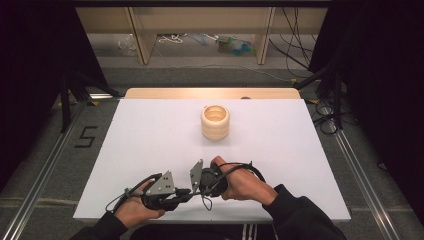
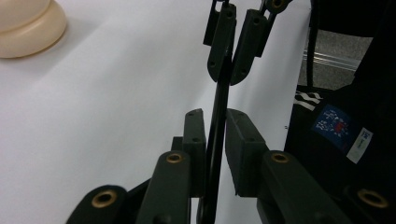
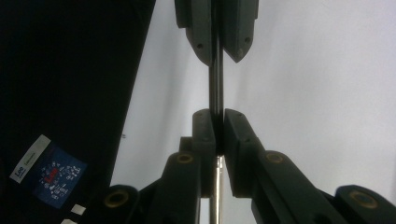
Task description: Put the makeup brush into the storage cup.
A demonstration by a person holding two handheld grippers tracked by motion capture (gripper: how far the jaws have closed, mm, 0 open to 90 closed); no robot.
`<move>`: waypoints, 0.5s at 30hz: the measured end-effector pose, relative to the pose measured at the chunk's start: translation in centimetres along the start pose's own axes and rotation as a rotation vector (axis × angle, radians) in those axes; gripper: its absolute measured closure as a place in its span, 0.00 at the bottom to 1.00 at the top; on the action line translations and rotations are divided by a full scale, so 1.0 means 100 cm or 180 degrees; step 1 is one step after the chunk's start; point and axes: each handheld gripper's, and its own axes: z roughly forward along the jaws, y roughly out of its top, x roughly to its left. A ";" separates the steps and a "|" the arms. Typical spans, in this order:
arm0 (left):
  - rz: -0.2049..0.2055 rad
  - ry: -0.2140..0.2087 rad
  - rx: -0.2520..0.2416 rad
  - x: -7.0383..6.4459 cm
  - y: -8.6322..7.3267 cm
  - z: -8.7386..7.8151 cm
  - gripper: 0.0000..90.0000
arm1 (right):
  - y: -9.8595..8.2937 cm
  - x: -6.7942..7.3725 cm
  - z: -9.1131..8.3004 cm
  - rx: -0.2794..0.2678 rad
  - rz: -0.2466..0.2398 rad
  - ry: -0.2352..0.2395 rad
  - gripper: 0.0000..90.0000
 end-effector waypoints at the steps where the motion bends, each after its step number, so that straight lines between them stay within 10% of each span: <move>1: -0.0030 -0.0026 -0.0038 -0.001 0.000 0.001 0.88 | 0.000 0.000 0.000 0.0000 0.0000 0.0000 0.93; 15: -0.0030 -0.0043 -0.0055 -0.001 0.001 -0.003 0.93 | -0.004 -0.002 -0.011 -0.0140 -0.0003 -0.0109 0.85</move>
